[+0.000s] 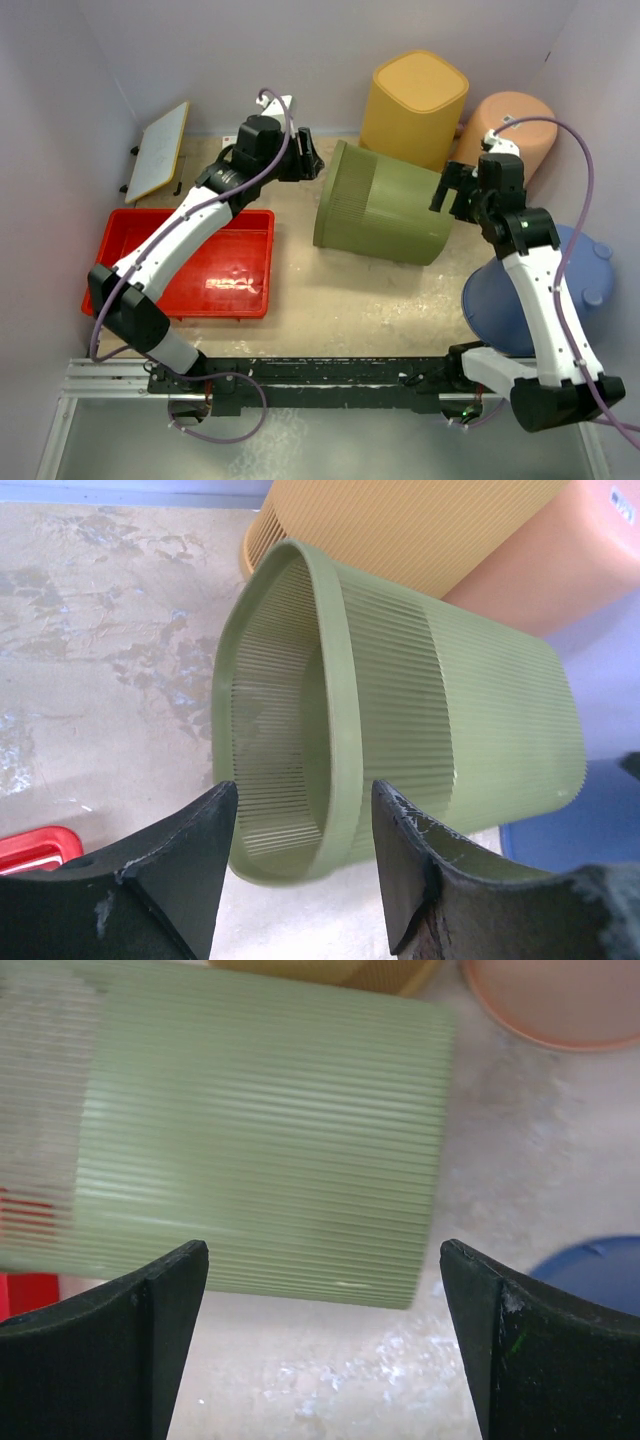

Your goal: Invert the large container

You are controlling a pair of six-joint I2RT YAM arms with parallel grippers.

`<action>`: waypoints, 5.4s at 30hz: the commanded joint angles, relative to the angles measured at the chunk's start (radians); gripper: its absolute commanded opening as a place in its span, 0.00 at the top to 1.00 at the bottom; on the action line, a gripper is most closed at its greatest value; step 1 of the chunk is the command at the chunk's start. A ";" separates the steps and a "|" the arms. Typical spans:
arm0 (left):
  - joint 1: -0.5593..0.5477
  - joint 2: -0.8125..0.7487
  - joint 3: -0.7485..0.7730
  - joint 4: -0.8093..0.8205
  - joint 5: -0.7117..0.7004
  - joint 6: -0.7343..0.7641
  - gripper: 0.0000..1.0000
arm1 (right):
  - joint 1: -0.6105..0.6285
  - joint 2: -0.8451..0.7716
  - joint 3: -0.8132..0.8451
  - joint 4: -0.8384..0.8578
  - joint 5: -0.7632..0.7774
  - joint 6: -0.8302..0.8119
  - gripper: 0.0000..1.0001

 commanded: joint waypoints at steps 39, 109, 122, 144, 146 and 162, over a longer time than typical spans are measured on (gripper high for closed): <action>0.002 0.122 0.030 0.055 0.108 0.022 0.66 | -0.260 0.182 -0.153 0.357 -0.786 0.091 0.00; -0.340 0.809 0.568 0.346 0.372 -0.218 0.74 | -0.146 -0.060 0.218 0.052 -0.231 0.008 0.00; -0.230 0.303 0.153 0.118 0.138 0.018 0.66 | -0.146 -0.103 0.087 0.110 -0.207 -0.031 0.00; -0.088 0.021 -0.454 -0.091 -0.341 -0.094 0.38 | -0.145 -0.113 -0.013 0.217 -0.285 0.013 0.00; -0.088 0.035 -0.476 -0.061 -0.325 -0.101 0.43 | -0.146 -0.115 -0.014 0.218 -0.283 0.010 0.00; -0.105 0.104 -0.318 0.167 0.071 -0.158 1.00 | -0.145 -0.128 -0.022 0.216 -0.281 0.018 0.00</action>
